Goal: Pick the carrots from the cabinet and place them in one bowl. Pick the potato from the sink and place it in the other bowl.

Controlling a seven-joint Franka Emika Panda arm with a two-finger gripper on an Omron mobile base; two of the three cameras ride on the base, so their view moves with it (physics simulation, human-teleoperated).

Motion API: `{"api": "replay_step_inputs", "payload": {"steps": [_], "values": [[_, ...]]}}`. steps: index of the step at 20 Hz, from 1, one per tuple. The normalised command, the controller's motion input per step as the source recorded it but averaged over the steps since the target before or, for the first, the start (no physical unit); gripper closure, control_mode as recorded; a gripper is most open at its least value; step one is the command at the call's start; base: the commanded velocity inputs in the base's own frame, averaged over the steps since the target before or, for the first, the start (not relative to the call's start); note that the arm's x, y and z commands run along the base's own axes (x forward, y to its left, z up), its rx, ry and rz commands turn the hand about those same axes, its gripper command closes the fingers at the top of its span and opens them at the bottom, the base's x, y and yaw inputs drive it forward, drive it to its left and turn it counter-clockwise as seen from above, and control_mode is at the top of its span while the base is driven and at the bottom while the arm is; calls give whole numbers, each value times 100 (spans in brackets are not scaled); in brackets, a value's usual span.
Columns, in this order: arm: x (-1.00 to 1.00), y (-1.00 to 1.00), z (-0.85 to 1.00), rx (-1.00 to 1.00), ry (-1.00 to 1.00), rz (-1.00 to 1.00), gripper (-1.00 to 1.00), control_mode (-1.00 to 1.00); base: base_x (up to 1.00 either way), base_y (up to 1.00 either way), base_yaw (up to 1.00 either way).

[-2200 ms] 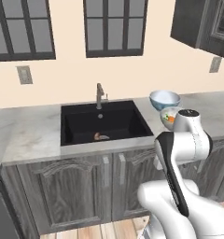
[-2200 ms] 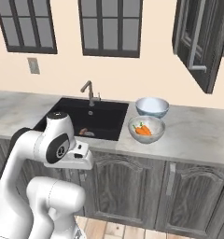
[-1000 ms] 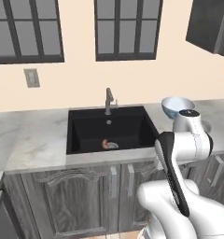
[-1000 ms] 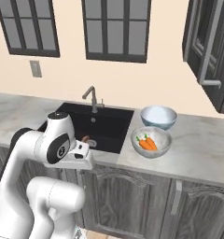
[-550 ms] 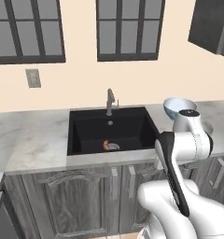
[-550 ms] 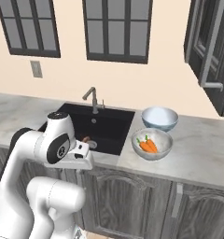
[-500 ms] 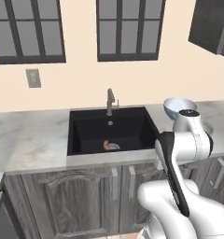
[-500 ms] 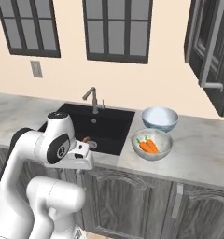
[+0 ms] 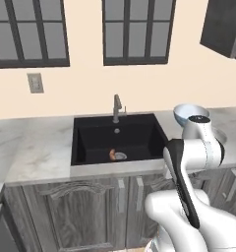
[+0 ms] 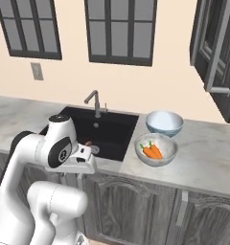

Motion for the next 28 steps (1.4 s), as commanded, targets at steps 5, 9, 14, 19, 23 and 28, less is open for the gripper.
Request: {"api": "replay_step_inputs", "payload": {"steps": [5,9,14,19,23,28], "values": [[0,0,0,0,0,0,-100,100,31,-16,0],[0,0,0,0,0,0,-100,100,30,-15,0],[0,0,0,0,0,0,-100,100,33,-17,0],[0,0,0,0,0,0,-100,100,33,-15,0],[0,0,0,0,0,0,-100,100,26,-12,0],[0,0,0,0,0,0,-100,100,18,-7,0]]}}
